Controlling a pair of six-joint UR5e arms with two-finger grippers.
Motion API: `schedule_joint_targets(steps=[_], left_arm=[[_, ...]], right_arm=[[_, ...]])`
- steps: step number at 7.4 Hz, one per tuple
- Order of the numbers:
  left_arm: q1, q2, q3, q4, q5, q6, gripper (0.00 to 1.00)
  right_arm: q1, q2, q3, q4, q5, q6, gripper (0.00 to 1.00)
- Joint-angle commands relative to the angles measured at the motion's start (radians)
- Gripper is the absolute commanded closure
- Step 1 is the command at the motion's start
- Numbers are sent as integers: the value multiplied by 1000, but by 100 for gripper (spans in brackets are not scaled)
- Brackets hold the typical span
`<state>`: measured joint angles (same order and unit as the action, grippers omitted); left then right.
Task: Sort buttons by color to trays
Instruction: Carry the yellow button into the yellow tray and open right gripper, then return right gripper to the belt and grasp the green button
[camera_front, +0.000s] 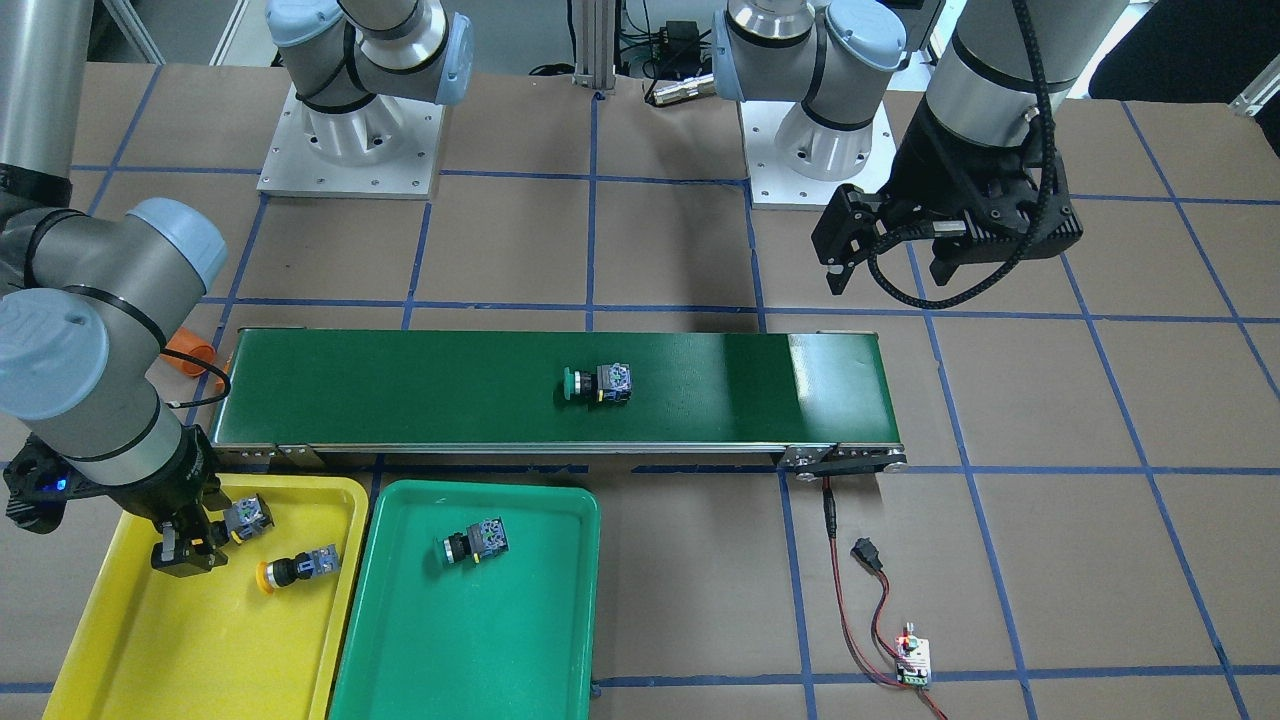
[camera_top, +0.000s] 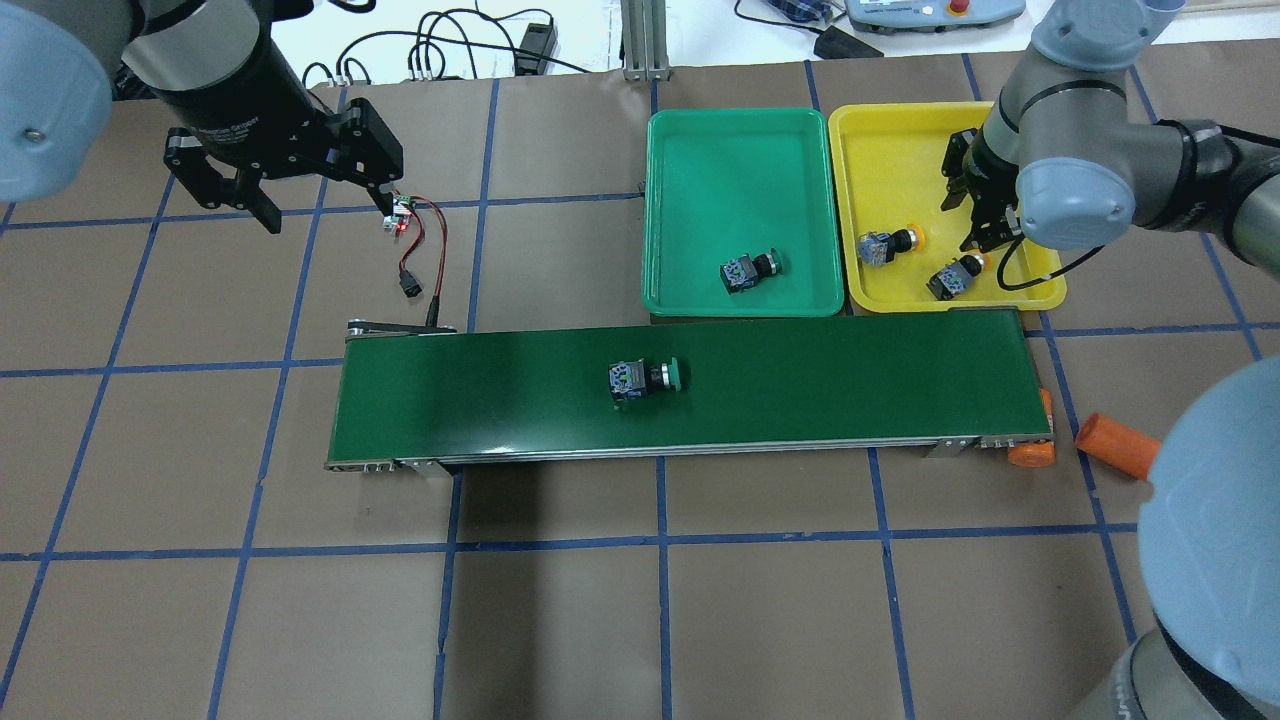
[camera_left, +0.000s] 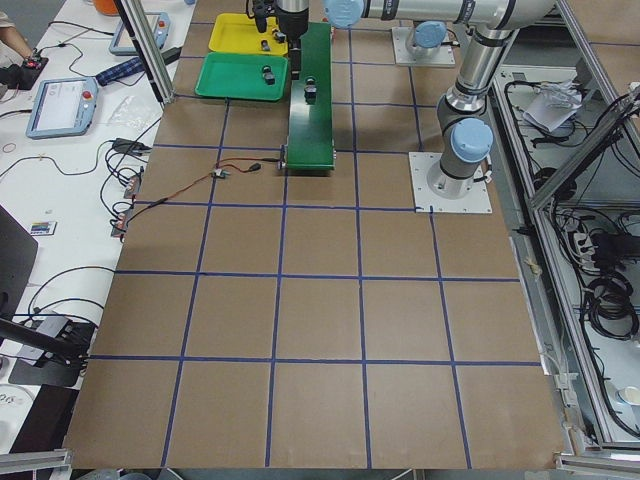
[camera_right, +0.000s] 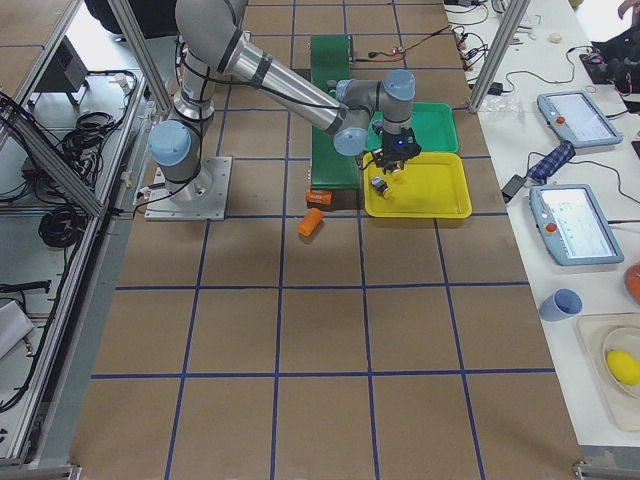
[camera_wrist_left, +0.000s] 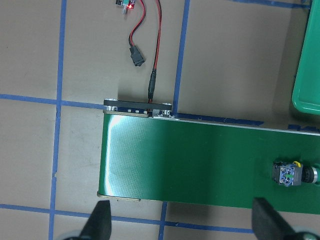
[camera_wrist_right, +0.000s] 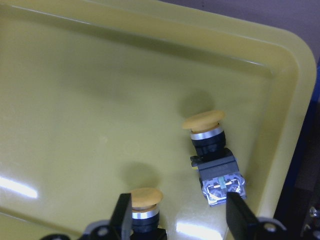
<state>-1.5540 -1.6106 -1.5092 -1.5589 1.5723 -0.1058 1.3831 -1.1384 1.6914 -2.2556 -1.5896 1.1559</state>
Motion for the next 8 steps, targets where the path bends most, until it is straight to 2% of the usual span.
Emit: schedule_joint_targets(steps=[1, 2, 4, 6, 7, 8], left_arm=[[0, 0, 1, 0, 0, 0, 0], [0, 1, 1, 0, 0, 0, 0], [0, 6, -3, 0, 0, 0, 0], [0, 0, 0, -1, -2, -8, 0], [0, 3, 1, -1, -3, -11, 0], [0, 0, 1, -1, -5, -11, 0]], right_arm=[[10, -53, 10, 34, 0, 17, 0], [45, -104, 10, 121, 0, 46, 0], [199, -193, 11, 223, -1, 215, 0], [369, -228, 19, 235, -9, 466, 0], [443, -224, 40, 232, -15, 511, 0], [468, -219, 68, 223, -15, 577, 0]])
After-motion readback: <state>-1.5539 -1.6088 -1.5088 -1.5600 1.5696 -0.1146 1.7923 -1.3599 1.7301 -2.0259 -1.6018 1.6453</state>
